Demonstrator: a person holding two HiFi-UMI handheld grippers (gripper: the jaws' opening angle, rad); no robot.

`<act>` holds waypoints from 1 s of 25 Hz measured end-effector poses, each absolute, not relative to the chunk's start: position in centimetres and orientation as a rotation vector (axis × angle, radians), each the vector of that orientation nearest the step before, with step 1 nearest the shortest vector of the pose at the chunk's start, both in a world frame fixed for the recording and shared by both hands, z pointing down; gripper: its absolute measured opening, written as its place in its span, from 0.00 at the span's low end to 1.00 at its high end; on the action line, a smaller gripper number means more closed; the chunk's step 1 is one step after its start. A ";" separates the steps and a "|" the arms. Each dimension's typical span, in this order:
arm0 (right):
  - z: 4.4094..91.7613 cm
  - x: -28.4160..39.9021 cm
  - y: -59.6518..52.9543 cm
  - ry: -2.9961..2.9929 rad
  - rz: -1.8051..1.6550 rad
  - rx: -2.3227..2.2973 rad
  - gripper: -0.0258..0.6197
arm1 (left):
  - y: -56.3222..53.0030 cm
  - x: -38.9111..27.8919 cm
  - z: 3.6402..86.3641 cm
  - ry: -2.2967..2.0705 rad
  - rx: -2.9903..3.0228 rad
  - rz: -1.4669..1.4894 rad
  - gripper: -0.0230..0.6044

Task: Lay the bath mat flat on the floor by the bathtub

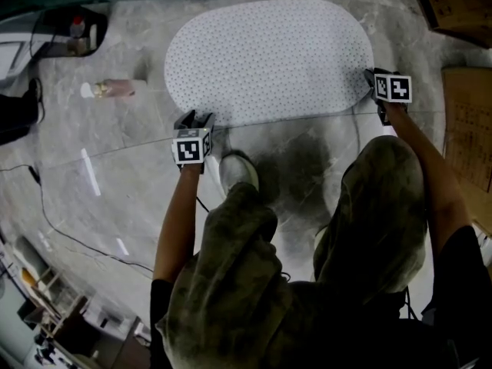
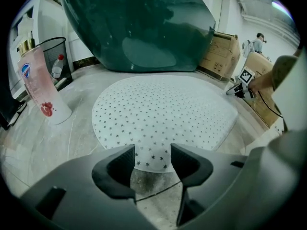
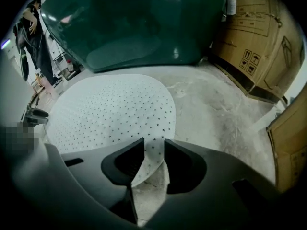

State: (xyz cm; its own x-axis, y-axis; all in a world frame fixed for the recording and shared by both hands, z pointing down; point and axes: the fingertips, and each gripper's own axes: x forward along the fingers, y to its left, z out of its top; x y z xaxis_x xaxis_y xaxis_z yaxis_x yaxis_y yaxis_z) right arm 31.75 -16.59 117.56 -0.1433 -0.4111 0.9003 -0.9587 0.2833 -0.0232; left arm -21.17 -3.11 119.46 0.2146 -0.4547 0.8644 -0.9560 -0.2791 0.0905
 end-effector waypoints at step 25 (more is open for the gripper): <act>114.4 23.9 -15.4 -1.910 1.157 1.441 0.08 | -4.7 -18.7 117.0 -1.229 1.645 0.788 0.08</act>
